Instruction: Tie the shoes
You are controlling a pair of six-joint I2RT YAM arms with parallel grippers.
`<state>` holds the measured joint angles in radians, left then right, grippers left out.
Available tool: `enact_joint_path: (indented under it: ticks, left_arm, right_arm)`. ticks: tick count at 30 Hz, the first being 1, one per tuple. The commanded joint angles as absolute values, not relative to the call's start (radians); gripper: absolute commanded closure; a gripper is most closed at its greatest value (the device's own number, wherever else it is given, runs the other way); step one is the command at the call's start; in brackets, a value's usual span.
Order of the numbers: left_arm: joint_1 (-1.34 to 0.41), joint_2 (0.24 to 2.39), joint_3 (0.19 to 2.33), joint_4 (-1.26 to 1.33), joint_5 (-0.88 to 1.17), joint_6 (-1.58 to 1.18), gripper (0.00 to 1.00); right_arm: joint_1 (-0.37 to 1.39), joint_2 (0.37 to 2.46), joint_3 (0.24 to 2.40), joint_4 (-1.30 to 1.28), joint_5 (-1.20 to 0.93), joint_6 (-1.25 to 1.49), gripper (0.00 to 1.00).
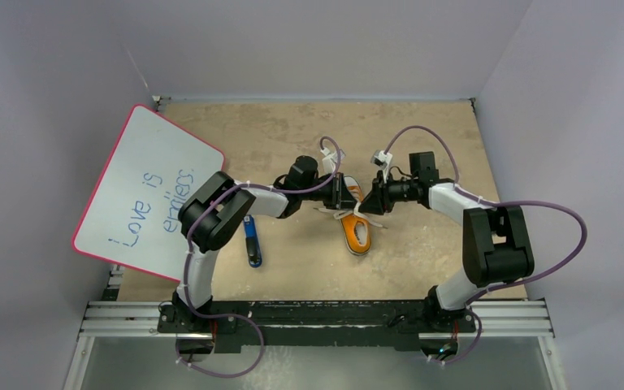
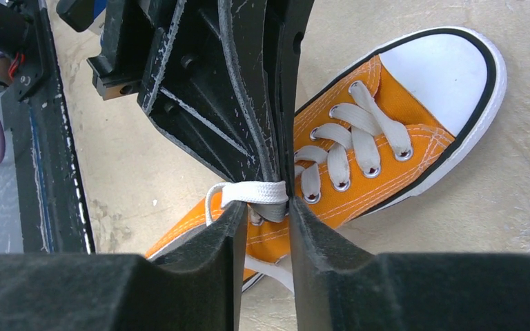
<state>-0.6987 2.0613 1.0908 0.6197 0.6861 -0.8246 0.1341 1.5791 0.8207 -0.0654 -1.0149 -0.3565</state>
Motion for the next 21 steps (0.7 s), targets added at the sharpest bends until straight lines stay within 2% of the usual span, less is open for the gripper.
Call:
enact_joint_path:
  ticks: [1, 5, 7, 11, 15, 21]
  left_arm:
    - [-0.701, 2.067, 1.115, 0.664, 0.716, -0.823, 0.96]
    - [-0.701, 2.058, 1.111, 0.653, 0.715, -0.814, 0.96]
    - [-0.7, 2.049, 1.112, 0.625, 0.706, -0.791, 0.93]
    - [-0.688, 1.996, 1.109, 0.499, 0.657, -0.702, 0.72]
    - [-0.666, 1.928, 1.108, 0.37, 0.622, -0.607, 0.58]
    - [-0.632, 1.856, 1.083, 0.241, 0.595, -0.51, 0.49]
  right_arm:
    - [0.141, 1.573, 0.857, -0.053, -1.055, -0.37, 0.74]
    - [0.144, 1.578, 0.862, -0.041, -1.068, -0.364, 1.0]
    - [0.144, 1.557, 0.846, -0.035, -1.059, -0.356, 1.0]
    - [0.144, 1.512, 0.829, -0.079, -1.018, -0.36, 1.0]
    - [0.144, 1.478, 0.802, -0.087, -0.983, -0.36, 1.0]
    - [0.144, 1.47, 0.801, -0.098, -0.976, -0.361, 1.0]
